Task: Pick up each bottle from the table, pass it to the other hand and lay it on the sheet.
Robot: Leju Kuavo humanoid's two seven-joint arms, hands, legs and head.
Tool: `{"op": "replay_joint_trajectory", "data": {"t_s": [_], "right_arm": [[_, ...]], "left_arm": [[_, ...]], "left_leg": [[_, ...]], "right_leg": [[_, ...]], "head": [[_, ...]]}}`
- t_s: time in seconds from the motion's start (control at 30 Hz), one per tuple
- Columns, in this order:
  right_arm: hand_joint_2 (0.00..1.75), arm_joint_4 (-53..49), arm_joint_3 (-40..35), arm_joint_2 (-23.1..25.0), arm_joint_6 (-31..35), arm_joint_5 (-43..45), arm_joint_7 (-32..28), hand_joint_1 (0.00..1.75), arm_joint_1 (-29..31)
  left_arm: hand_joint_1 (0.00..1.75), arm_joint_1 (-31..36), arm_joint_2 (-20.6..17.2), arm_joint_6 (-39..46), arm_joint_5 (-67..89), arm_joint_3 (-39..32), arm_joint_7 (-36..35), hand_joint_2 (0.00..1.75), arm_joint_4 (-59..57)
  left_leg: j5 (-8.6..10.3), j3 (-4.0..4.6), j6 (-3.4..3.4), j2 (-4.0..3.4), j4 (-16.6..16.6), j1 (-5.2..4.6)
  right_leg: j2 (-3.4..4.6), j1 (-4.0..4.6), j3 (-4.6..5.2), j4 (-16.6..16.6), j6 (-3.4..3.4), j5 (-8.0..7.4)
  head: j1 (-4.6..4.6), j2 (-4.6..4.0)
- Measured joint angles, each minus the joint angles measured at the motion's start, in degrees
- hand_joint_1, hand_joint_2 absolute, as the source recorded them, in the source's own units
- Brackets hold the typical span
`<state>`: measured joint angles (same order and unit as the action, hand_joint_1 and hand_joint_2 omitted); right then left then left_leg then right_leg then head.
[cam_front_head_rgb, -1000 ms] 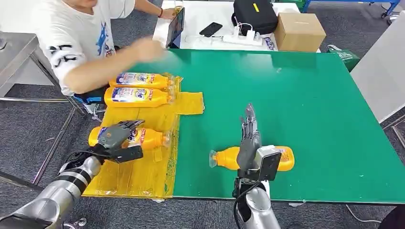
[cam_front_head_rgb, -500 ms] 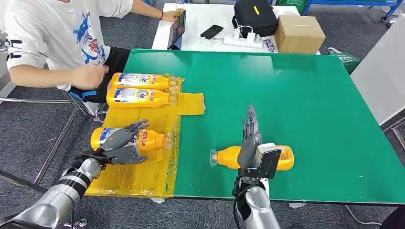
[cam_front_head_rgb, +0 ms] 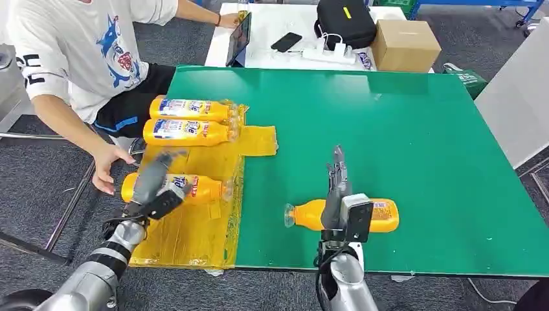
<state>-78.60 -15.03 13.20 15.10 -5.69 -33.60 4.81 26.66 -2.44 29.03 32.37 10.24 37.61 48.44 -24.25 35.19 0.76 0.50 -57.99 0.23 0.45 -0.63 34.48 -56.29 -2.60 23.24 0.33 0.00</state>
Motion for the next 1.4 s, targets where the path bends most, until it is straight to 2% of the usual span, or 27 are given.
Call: {"op": "replay_joint_trajectory", "data": {"t_s": [0.07,0.17,0.3,0.43,0.6,0.73,0.87,1.13,1.4], "right_arm": [[1.75,0.0,-0.8,-0.6,0.8,-4.7,0.9,0.0,0.1],[1.75,-0.5,-1.6,-2.9,1.6,-12.5,4.4,0.0,-0.1],[1.75,-2.8,-1.6,-8.1,0.9,-24.4,11.9,0.0,-1.8],[1.75,-5.2,-1.0,-13.6,-3.1,-31.0,18.2,0.0,-3.8],[1.75,-7.1,0.4,-20.2,-8.5,-33.2,22.3,0.0,-5.6],[1.75,-7.6,1.0,-24.4,-13.3,-33.3,25.2,0.0,-5.7],[1.75,-7.2,1.3,-27.8,-15.1,-33.0,25.6,0.0,-5.0],[1.75,-2.9,1.9,-31.2,-16.1,-33.4,25.4,0.0,-2.5],[1.75,8.5,1.3,-30.8,-14.9,-38.7,24.8,0.0,5.3]], "left_arm": [[0.0,-0.5,1.9,7.7,-0.8,-3.1,1.6,1.75,4.6],[0.0,-1.9,5.4,10.3,-5.7,-9.0,2.4,1.75,12.6],[0.0,-5.3,8.0,2.3,-19.8,-12.8,1.3,1.75,18.5],[0.0,-10.3,9.4,-4.0,-22.7,-13.9,0.6,1.75,21.2],[0.0,-14.3,10.5,-7.6,-21.2,-13.6,0.1,1.75,22.2],[0.0,-15.0,11.0,-9.5,-19.4,-13.2,-0.7,1.75,22.2],[0.0,-14.9,11.5,-10.7,-18.8,-12.2,-0.8,1.75,21.7],[0.0,-13.5,11.9,-12.2,-18.6,-11.1,-0.8,1.75,19.0],[0.0,-11.1,12.2,-13.1,-18.7,-10.7,-0.7,1.75,15.0]], "left_leg": [[0.0,0.01,0.0,0.01,0.0,0.0],[-0.01,0.05,0.0,0.0,0.0,-0.02],[-0.06,0.07,0.02,-0.02,0.0,-0.04],[-0.07,0.15,0.03,0.01,0.0,-0.04],[-0.07,0.19,0.03,-0.02,0.0,-0.06],[-0.07,0.19,0.04,0.0,0.0,-0.06],[-0.06,0.18,0.04,-0.02,0.0,-0.06],[-0.06,0.2,0.04,-0.02,0.0,-0.06],[-0.02,0.19,0.07,-0.01,0.0,-0.06]], "right_leg": [[0.0,0.0,-0.01,0.0,0.0,0.0],[0.0,-0.01,0.04,0.0,0.0,0.0],[0.01,-0.01,0.06,0.0,-0.01,0.01],[0.0,-0.01,0.15,0.1,-0.02,0.03],[0.01,-0.03,0.18,0.1,-0.03,0.02],[0.0,-0.03,0.17,0.1,-0.03,0.01],[0.0,-0.02,0.17,0.1,-0.03,0.0],[0.01,-0.02,0.17,0.1,-0.03,0.0],[0.01,-0.02,0.16,0.0,-0.03,-0.01]], "head": [[0.0,0.0],[-0.02,0.0],[0.0,0.0],[0.0,0.0],[0.0,0.0],[-0.04,0.0],[-0.02,0.0],[-0.02,0.0],[-0.02,0.0]]}}
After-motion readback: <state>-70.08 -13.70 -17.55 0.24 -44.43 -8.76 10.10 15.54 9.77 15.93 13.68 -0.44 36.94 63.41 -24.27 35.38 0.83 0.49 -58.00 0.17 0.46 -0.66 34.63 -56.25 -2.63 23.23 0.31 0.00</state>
